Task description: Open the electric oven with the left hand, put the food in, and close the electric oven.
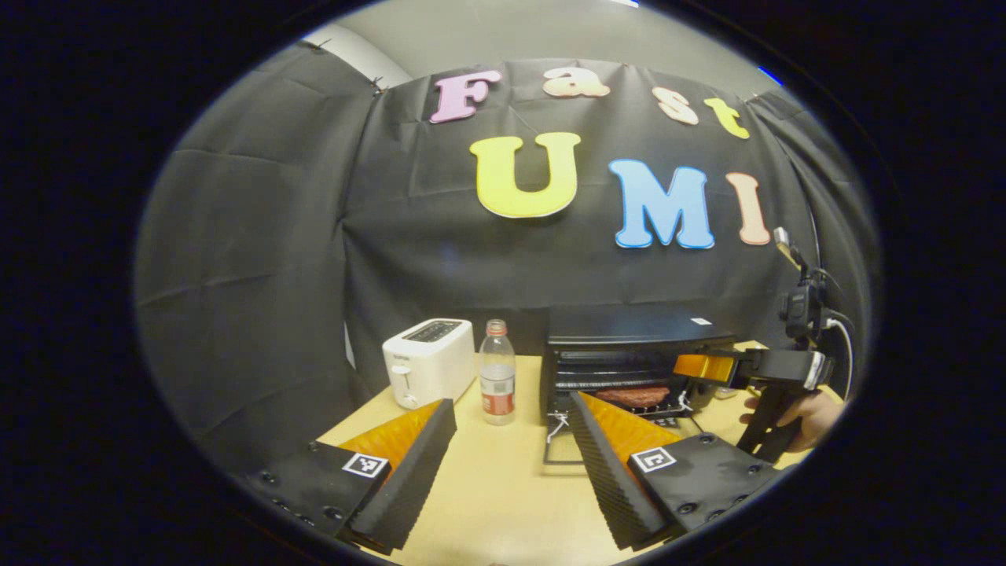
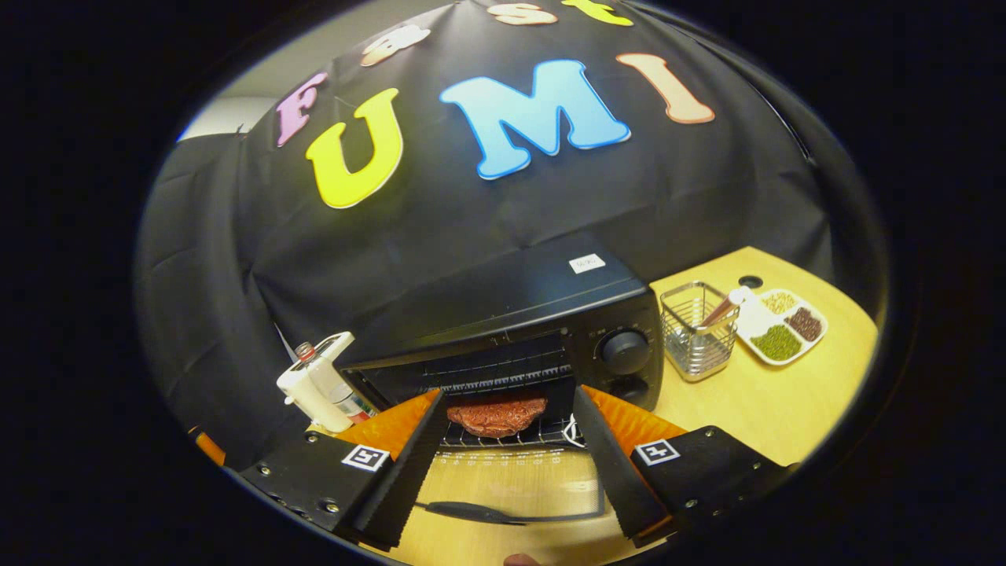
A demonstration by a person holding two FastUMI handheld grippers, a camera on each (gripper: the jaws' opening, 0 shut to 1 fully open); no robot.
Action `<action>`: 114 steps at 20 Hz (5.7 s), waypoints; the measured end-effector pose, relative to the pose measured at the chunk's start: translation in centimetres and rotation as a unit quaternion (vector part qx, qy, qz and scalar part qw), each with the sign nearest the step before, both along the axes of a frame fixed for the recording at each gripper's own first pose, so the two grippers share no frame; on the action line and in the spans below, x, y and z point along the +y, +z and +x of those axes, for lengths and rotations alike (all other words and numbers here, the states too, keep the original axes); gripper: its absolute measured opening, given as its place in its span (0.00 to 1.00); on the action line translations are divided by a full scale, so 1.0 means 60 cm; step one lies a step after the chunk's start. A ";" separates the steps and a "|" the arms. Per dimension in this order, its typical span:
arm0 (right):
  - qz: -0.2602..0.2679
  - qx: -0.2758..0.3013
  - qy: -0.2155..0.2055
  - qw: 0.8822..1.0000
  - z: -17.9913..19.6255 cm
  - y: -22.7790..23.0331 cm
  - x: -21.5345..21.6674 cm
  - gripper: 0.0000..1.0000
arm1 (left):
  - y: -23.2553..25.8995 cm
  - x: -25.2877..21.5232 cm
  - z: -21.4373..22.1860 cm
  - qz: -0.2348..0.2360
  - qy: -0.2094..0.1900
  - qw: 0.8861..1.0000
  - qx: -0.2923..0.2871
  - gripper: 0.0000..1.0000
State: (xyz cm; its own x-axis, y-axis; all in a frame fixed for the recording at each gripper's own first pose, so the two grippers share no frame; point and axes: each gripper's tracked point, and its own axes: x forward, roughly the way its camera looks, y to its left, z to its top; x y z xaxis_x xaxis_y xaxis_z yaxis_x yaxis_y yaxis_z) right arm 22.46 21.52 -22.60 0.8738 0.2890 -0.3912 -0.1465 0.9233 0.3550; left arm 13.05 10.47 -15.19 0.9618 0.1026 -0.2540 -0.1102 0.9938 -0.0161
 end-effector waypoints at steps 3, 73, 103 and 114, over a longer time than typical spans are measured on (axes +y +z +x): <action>-0.033 -0.036 0.015 0.999 -0.042 0.041 -0.030 0.98 | -0.016 -0.040 0.000 -0.011 -0.020 1.000 0.008 0.95; -0.170 -0.084 -0.098 0.977 -0.211 0.144 -0.254 0.98 | -0.163 -0.252 0.193 -0.004 -0.141 0.986 0.091 0.97; -0.158 -0.172 -0.043 0.971 -0.367 0.259 -0.394 0.98 | 0.209 -0.260 -0.191 -0.017 -0.053 0.994 -0.094 1.00; -0.129 -0.201 -0.048 0.970 -0.415 0.306 -0.382 0.98 | 0.245 -0.194 -0.287 -0.003 -0.022 0.994 -0.104 1.00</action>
State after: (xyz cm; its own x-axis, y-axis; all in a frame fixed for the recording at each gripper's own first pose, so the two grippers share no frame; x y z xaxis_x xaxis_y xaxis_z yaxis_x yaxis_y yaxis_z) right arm -2.47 -1.38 -4.26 0.9888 0.1359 -0.0616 -0.1334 0.9901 0.0429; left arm -4.19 -1.16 -0.50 0.9970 0.0586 -0.0497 -0.0606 0.9974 -0.0398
